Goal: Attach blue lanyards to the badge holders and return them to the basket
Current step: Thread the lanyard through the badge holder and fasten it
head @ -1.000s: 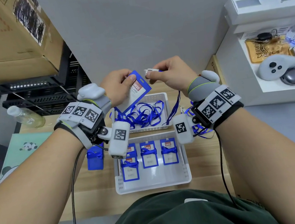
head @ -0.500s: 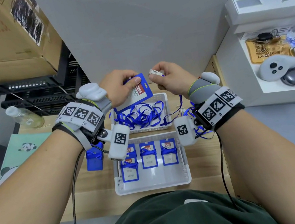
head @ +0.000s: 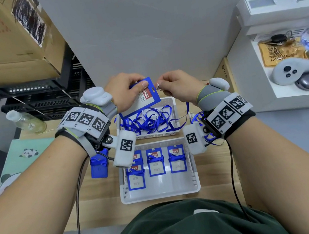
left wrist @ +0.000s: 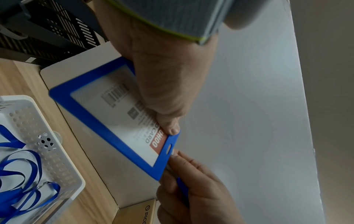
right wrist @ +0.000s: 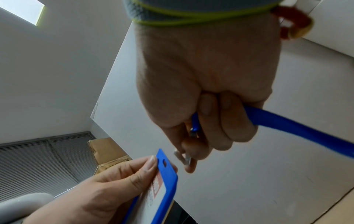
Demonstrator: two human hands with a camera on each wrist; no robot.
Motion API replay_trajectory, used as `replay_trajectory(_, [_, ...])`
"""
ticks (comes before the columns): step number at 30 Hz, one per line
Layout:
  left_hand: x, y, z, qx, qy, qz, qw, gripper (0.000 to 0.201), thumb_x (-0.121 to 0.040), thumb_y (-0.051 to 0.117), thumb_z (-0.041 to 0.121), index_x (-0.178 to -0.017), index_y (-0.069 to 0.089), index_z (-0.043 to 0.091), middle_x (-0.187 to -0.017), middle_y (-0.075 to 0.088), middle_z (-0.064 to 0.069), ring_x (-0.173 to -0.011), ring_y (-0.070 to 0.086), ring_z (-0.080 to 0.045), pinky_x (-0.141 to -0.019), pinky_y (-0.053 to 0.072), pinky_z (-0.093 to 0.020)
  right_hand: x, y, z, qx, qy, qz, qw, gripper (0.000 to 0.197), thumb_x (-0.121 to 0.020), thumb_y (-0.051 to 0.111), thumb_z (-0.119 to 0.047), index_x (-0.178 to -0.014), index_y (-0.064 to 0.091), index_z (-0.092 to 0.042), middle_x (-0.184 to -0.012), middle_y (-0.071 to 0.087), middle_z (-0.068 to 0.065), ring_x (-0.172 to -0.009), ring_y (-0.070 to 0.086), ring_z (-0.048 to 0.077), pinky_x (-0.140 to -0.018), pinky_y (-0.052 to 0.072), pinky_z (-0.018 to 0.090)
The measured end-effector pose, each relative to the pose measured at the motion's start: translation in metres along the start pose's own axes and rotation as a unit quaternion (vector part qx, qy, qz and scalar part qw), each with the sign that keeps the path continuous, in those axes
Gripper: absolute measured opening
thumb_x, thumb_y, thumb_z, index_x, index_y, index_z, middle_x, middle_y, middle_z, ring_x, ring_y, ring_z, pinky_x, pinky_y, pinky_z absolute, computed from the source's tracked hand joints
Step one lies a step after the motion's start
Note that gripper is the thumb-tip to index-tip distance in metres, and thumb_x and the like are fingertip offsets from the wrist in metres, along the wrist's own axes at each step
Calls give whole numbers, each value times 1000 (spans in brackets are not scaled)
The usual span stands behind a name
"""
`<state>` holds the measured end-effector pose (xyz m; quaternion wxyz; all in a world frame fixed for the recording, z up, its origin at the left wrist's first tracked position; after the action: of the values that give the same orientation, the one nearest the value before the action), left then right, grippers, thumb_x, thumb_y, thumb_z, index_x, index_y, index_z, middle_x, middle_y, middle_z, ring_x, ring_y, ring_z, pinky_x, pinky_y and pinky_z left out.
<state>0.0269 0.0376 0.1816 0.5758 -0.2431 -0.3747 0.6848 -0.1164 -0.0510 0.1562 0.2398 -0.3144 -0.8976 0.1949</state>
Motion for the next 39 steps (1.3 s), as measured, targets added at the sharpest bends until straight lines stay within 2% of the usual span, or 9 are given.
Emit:
replay_trajectory(4, [1,1,1,5,-2,-9,1000,22,-98,50,35,-108,68,27,-89,68,10,-87,65,-14,-79,51,-30,0,-3,0,38,-39,13,998,19,-97,56,-26,-88,70,-17,-64,64,-8,-48,42,1,-55,35,22])
replay_trajectory(7, [1,1,0,13,1,-7,1000,23,-98,50,34,-109,69,26,-93,71,6,-89,66,-18,-82,51,-33,1,-4,1,42,-40,26,998,21,-94,60,-30,-76,69,-25,-63,65,-8,-45,40,1,-55,34,22])
replay_trajectory(14, [1,1,0,18,-4,-14,1000,23,-98,50,33,-109,69,26,-94,72,5,-89,66,-18,-82,52,-35,2,-4,0,21,-17,46,999,22,-88,65,-26,-66,68,-22,-61,65,-5,-42,40,2,-50,32,20])
replay_trajectory(18, [2,0,-1,11,-8,-15,1000,24,-99,50,33,-110,69,25,-96,73,2,-89,66,-20,-81,52,-36,5,-5,0,-16,-8,43,999,22,-88,68,-32,-76,73,-15,-61,65,-4,-39,36,3,-42,30,14])
replay_trajectory(23, [3,1,-2,-6,-17,-8,1000,26,-98,51,33,-113,69,22,-98,73,0,-88,66,-19,-78,49,-30,4,-2,0,-112,5,17,994,28,-95,58,-34,-79,71,-16,-62,65,-2,-42,26,11,-41,24,23])
replay_trajectory(27, [4,1,-3,-9,-12,-7,1000,26,-98,51,34,-112,70,24,-95,73,1,-87,65,-19,-77,48,-31,8,-2,-4,-78,-12,-1,997,39,-92,61,-45,-81,71,-9,-53,61,-10,-38,31,5,-42,28,19])
replay_trajectory(32, [3,-1,-4,-16,-23,-7,1000,26,-98,52,34,-114,69,22,-100,73,-1,-92,65,-20,-78,46,-28,6,-1,-4,-53,-24,-3,998,22,-89,69,-23,-94,72,-2,-72,67,2,-40,45,-2,-43,32,10])
replay_trajectory(35, [4,-1,-4,-17,-26,-9,999,27,-98,51,34,-114,68,22,-100,72,-1,-91,64,-20,-77,46,-27,4,0,-1,-47,-16,-17,999,17,-91,65,-21,-95,71,-6,-75,69,1,-39,37,3,-42,32,16])
replay_trajectory(39, [5,0,-3,-21,-31,-12,999,27,-99,49,36,-114,67,22,-99,71,0,-89,64,-19,-74,41,-24,4,0,2,-39,-27,-29,998,10,-93,63,-21,-88,70,-16,-76,70,1,-56,42,14,-52,38,24])
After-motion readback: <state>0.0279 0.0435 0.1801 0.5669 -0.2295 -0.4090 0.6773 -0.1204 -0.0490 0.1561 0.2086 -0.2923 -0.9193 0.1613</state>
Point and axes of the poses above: each hand's wrist, its own x-axis away from the middle knuckle, its own y-axis out of the palm, z = x × y, the point moved 4 cm from there along -x, towards the middle knuckle
